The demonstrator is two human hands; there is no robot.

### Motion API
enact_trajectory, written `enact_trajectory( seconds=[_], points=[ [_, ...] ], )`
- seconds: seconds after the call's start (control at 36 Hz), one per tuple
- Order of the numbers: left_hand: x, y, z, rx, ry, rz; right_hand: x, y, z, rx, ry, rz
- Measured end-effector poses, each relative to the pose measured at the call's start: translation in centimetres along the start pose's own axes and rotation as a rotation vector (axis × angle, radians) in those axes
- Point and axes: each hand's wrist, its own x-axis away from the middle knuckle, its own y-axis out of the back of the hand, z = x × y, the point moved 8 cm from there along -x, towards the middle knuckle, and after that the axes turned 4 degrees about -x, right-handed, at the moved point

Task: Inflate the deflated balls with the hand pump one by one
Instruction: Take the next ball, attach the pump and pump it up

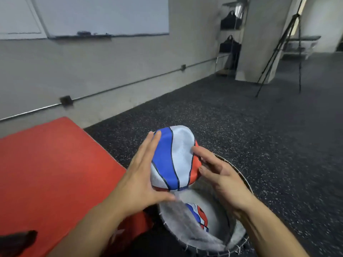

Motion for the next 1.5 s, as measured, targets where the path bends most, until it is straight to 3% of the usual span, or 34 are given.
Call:
enact_trajectory(
  seconds=[0.14, 0.36, 0.47, 0.67, 0.86, 1.11, 1.36, 1.5],
  points=[
    [5.2, 9.0, 0.3, -0.073, 0.042, -0.194, 0.1, -8.7, 4.8, 0.138, 0.115, 0.175],
    [16.0, 20.8, 3.3, 0.085, 0.223, -0.431, 1.9, -21.4, 11.5, 0.183, 0.271, 0.332],
    [21.5, 25.2, 4.4, 0.143, 0.282, -0.522, 3.7, -26.9, 13.2, 0.367, 0.415, 0.402],
    [28.4, 30.4, 3.8, 0.003, 0.337, -0.6, 6.5, -38.0, 12.2, 0.621, 0.603, 0.558],
    [33.6, 33.3, 5.8, -0.145, 0.416, -0.605, 6.0, -46.4, 6.6, 0.394, 0.44, 0.67],
    [40.4, 35.6, 13.2, -0.215, 0.59, -0.566, 3.2, -53.2, -1.0, -0.108, -0.008, 0.855],
    [43.6, 31.9, 19.0, 0.01, 0.709, -0.591, 2.5, -56.1, -5.9, -0.099, -0.101, 1.012],
    [42.7, 31.3, 19.4, -0.209, 0.627, -0.56, 2.0, -56.3, -5.5, -0.068, -0.159, 1.032]
  ],
)
